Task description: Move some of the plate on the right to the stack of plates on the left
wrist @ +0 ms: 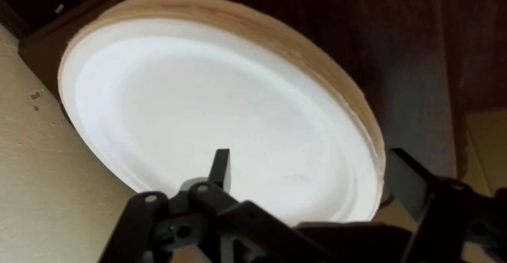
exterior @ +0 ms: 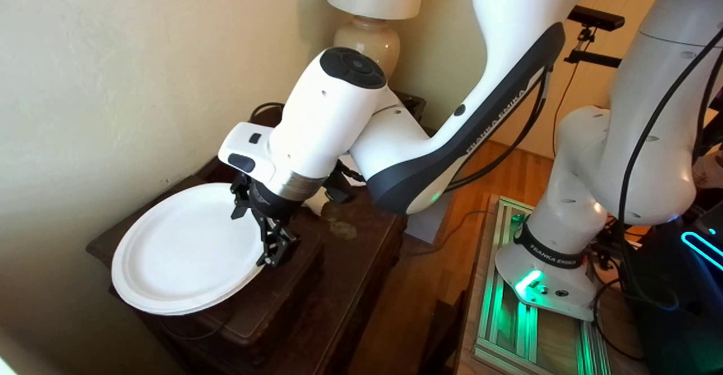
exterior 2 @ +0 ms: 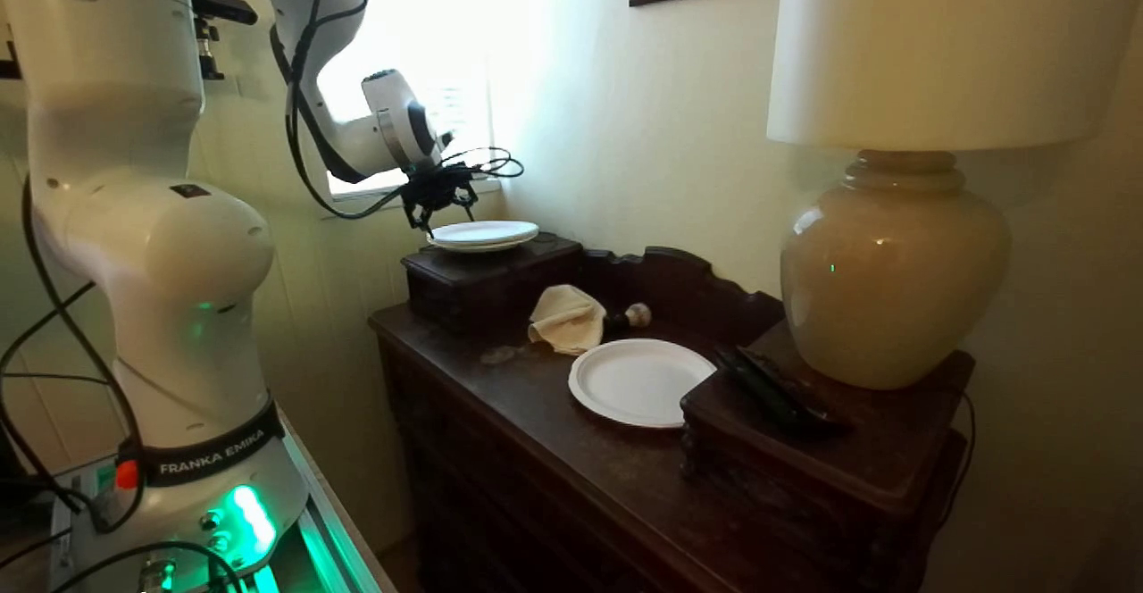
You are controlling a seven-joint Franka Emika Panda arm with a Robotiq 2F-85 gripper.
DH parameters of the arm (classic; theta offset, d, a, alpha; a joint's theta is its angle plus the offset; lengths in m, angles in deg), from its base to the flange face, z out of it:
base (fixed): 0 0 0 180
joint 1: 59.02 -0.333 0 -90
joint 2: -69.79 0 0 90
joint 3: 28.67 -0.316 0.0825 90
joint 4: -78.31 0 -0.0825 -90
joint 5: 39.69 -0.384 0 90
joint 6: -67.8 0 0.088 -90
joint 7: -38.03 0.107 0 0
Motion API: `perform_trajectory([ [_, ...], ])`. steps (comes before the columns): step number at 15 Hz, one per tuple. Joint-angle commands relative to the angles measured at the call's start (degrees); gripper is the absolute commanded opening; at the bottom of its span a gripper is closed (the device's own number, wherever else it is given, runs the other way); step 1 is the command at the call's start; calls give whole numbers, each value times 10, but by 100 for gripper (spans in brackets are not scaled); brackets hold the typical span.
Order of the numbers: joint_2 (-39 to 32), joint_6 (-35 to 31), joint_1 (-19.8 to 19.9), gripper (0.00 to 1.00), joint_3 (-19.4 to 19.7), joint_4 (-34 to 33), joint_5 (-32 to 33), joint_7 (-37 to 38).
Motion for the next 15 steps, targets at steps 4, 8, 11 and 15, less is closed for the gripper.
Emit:
perform_trajectory([
  [4,27,-36,13,100,-69,36,-187,-91],
  [8,122,55,15,100,-124,51,-362,-169],
  [11,215,160,3,100,-105,66,-384,-142],
  [15,343,296,-44,100,-43,103,-389,-66],
])
